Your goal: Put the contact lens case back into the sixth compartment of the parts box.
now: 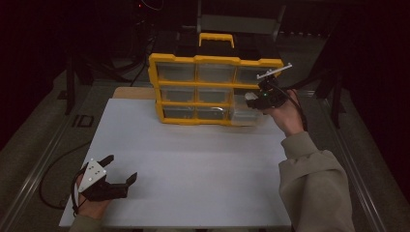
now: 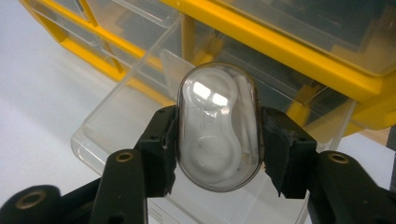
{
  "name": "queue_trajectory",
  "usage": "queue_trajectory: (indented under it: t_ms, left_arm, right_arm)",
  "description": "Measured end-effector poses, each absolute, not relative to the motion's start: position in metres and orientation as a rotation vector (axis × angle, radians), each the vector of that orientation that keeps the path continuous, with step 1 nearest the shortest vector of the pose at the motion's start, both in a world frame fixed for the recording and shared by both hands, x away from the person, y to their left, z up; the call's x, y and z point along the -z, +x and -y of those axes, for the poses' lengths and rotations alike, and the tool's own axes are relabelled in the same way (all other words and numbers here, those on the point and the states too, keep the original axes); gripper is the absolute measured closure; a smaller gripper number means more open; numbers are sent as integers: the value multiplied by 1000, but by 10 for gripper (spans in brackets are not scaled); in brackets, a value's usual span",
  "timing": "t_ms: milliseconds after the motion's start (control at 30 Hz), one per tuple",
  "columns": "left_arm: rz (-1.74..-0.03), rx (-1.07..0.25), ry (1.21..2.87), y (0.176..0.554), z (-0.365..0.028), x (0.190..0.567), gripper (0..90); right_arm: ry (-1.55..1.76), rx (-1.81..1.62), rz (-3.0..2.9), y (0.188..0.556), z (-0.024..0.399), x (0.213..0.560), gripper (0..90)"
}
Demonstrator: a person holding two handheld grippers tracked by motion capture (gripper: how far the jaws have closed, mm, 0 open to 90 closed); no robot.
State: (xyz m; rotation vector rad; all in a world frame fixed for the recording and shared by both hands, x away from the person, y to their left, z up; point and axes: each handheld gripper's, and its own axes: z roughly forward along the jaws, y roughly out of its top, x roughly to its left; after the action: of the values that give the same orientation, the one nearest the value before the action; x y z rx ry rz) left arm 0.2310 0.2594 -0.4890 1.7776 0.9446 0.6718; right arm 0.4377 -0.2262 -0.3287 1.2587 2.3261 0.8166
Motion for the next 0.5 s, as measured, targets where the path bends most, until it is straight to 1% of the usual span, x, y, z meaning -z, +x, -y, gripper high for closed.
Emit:
queue_trajectory:
  t_ms: [267, 333, 467, 500]
  left_arm:
    - [-945, -672, 1779, 231, -259, 489, 3]
    - [-945, -672, 1779, 231, -259, 489, 3]
    - [-948, -673, 1775, 231, -260, 489, 3]
    - [-948, -673, 1776, 231, -260, 489, 3]
  right_arm:
    - [1250, -823, -2334, 436, 226, 330, 485]
    - [1258, -823, -2337, 435, 226, 331, 472]
    - [1243, -839, -2358, 434, 226, 331, 347]
    - [1238, -839, -2356, 434, 225, 331, 294]
